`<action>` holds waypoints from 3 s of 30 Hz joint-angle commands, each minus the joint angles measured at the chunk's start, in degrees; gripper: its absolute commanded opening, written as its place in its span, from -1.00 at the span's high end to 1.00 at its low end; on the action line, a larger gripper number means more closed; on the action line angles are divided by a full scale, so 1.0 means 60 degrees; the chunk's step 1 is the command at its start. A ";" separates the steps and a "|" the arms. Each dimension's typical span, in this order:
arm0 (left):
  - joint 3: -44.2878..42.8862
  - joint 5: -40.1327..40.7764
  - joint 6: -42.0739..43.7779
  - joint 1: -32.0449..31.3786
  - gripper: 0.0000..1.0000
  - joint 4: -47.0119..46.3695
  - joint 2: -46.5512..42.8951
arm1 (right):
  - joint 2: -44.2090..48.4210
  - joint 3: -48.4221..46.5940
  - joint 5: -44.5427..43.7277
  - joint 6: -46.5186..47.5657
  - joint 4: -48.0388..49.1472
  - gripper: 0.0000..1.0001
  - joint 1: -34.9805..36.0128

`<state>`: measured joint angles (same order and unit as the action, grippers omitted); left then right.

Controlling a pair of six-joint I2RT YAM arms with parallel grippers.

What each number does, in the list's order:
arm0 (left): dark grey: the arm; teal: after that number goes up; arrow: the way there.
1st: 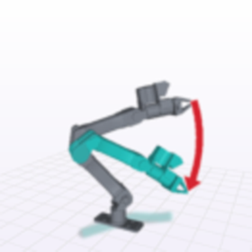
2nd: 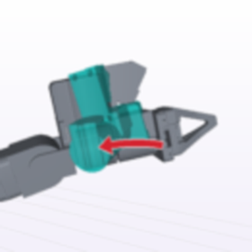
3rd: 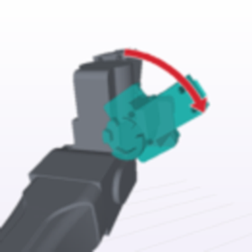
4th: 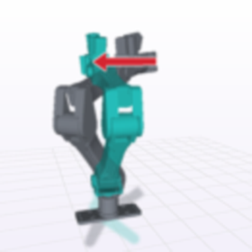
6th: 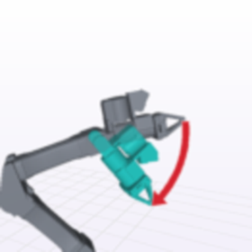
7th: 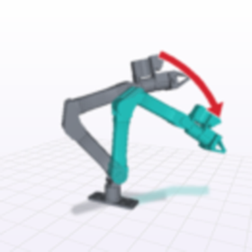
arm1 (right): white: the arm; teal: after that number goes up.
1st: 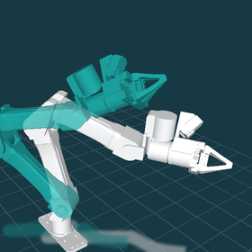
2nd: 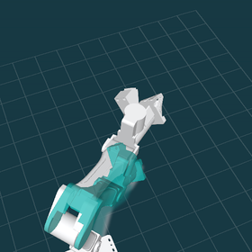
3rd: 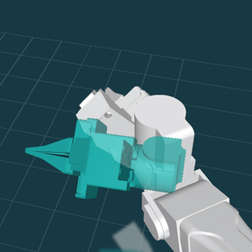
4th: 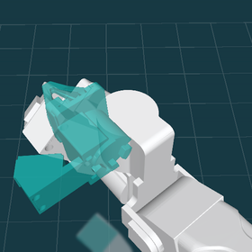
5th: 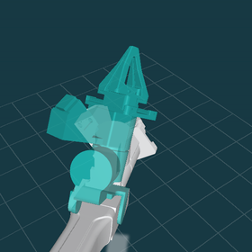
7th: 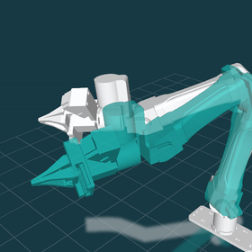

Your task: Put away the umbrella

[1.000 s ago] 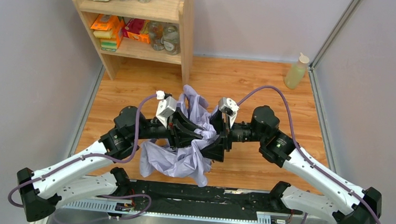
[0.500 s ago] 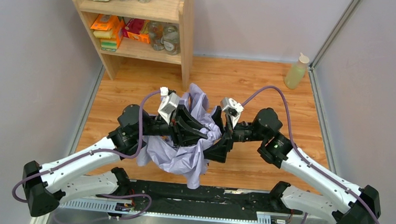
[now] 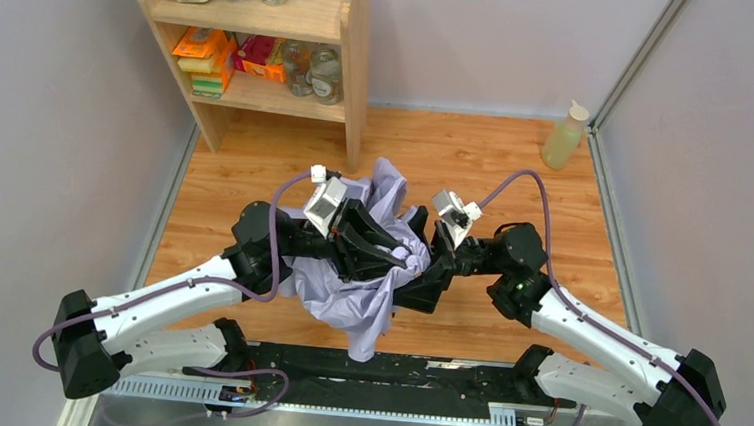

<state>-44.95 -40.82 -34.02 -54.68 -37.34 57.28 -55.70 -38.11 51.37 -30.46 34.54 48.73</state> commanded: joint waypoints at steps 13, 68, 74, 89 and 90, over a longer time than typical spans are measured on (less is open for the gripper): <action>-0.0549 0.0077 -0.0411 -0.0322 0.96 -0.1269 0.0769 | 0.1532 0.0125 -0.0635 -0.0478 0.0574 1.00 0.0755; -0.1048 0.2499 0.1072 0.0162 -0.32 0.7997 -0.2604 | 0.3616 -0.1178 -0.4474 0.3187 -0.7647 1.00 0.0550; -0.1005 0.2483 0.0968 0.0148 -0.26 0.8041 -0.1989 | 0.3439 -0.1281 -0.4125 0.2894 -0.7325 1.00 0.0550; -0.3317 0.6127 0.3326 0.0177 1.00 1.1977 -0.2487 | 0.4421 -0.0768 -0.3641 0.2673 -0.8028 1.00 0.0536; -0.3522 0.6376 0.3312 0.0191 0.98 1.2169 -0.2427 | 0.4406 -0.0811 -0.3771 0.2732 -0.8159 1.00 0.0536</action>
<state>-62.24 -8.19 -17.15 -53.60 29.98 40.77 -30.37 -42.02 27.16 -13.72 -17.04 51.99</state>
